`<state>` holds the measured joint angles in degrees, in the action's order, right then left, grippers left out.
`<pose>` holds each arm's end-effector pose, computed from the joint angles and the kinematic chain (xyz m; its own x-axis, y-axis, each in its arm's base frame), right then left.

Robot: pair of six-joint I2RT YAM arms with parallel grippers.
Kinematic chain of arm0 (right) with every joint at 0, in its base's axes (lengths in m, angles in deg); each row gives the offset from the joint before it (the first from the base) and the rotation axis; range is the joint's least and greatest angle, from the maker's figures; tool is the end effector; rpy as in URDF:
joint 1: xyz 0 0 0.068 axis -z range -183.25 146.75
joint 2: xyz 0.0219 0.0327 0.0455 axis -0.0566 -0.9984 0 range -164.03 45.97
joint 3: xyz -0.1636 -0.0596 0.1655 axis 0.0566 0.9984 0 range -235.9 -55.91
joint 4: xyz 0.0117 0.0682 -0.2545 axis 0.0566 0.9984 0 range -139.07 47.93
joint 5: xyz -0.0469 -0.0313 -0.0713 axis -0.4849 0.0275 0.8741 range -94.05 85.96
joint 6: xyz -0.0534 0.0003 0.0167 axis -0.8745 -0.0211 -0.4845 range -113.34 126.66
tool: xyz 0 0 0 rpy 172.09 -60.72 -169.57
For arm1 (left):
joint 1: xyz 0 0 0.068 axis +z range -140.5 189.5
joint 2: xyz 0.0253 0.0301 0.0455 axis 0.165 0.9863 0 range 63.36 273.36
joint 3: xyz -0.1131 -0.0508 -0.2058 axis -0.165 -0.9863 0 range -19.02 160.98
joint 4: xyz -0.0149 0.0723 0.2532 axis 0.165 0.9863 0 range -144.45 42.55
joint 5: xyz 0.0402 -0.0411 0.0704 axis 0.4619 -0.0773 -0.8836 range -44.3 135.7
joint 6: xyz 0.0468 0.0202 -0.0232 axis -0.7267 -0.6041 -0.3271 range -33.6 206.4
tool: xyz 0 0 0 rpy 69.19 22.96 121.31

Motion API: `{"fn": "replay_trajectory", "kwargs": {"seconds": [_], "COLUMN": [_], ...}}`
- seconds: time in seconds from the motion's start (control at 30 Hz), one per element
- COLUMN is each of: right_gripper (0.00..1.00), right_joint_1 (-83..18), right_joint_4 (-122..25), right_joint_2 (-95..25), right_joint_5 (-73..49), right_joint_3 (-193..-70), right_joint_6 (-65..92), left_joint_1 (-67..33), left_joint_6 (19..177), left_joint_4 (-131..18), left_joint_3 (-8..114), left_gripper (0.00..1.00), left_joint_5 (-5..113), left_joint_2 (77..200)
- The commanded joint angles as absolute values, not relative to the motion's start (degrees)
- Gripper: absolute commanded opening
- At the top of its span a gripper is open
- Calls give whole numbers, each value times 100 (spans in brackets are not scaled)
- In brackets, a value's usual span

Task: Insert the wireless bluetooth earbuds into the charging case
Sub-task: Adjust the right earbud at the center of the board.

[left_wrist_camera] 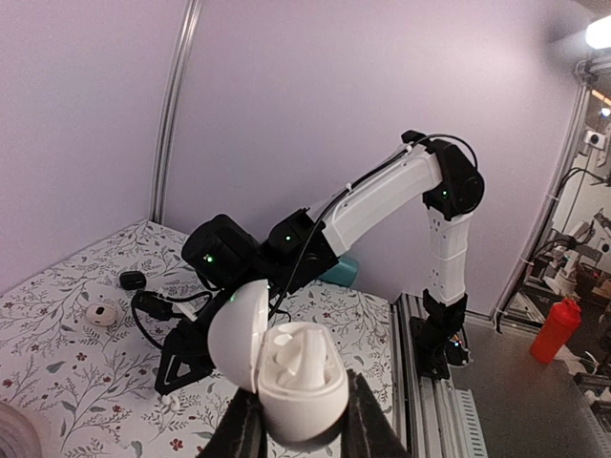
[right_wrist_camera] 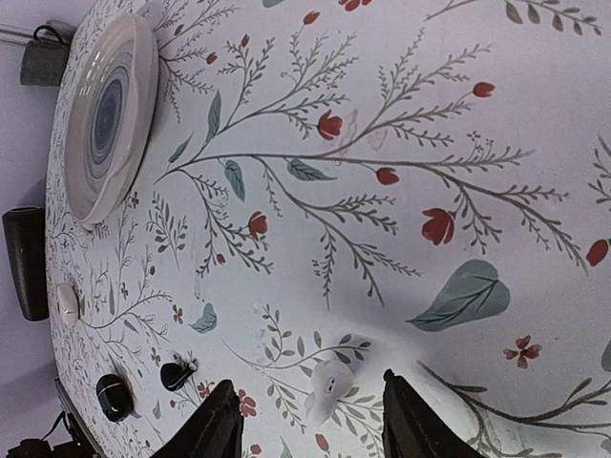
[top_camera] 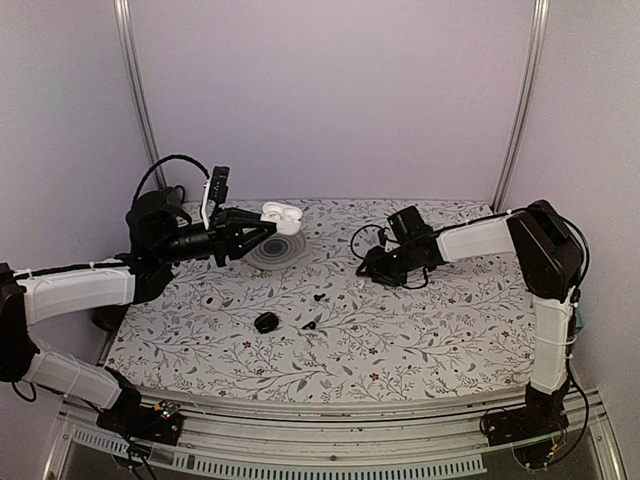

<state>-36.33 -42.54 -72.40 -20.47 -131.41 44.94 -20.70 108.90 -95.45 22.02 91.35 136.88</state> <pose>0.3492 0.2405 0.1073 -0.9193 0.1103 -0.3779 -0.1380 0.8087 0.5718 0.2415 -0.1724 0.2668 -0.2503 -0.1639 -0.9542 0.9385 0.2011 -0.2807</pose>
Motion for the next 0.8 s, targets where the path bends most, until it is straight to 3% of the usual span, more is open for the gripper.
{"fn": "replay_trajectory", "kwargs": {"seconds": [0.0, 0.37, 0.77], "right_gripper": [51, 30, 24], "right_joint_1": [-3646, -3844, -3859], "right_joint_4": [-4180, -4305, -4255], "right_joint_2": [-6888, -6964, -7184], "right_joint_5": [-1868, -1685, -1631], "right_joint_3": [-12908, -12822, -12968], "right_joint_6": [4533, 4961, 5044], "left_joint_1": [-1994, -1999, -1994], "left_joint_6": [10867, 10893, 10874], "left_joint_4": [-9591, -9655, -9668], "left_joint_3": [2170, 2137, 2067], "left_gripper": [0, 0, 0], "left_joint_5": [9149, 9173, 9149], "left_joint_2": [13622, 13636, 13575]}}
